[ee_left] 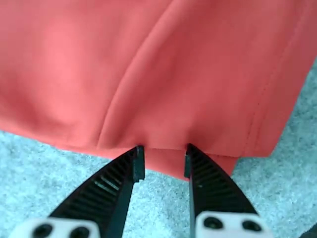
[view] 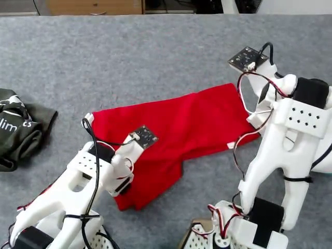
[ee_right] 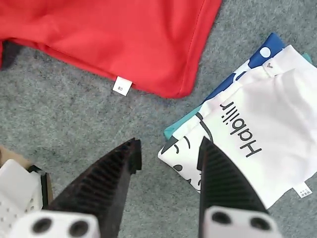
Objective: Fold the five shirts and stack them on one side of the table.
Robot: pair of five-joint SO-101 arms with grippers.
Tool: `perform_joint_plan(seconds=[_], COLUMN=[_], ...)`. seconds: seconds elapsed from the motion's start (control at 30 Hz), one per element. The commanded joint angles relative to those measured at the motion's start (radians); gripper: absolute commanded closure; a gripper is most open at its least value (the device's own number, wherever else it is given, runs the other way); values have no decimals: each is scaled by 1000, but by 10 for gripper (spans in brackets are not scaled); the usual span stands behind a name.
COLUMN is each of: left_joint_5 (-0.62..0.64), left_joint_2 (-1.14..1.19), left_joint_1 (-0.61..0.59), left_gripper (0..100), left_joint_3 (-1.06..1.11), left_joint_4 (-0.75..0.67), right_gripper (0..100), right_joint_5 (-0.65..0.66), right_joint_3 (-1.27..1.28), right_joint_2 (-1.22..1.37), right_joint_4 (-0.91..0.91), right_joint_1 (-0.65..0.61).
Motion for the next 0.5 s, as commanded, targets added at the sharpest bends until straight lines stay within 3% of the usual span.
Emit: perform_joint_plan(seconds=[0.0, 0.3, 0.47], left_joint_5=[29, 57, 78], left_joint_2=[-15, -13, -13], left_joint_1=[11, 115, 115], left_gripper=[858, 858, 866], left_joint_3=[-38, -40, -31], left_joint_4=[-6, -12, -12], right_gripper=[800, 800, 800], right_joint_5=[5, 5, 5], right_joint_3=[2, 2, 2], right_joint_2=[-36, -36, -36], right_joint_4=[17, 17, 17], right_joint_1=[13, 10, 12])
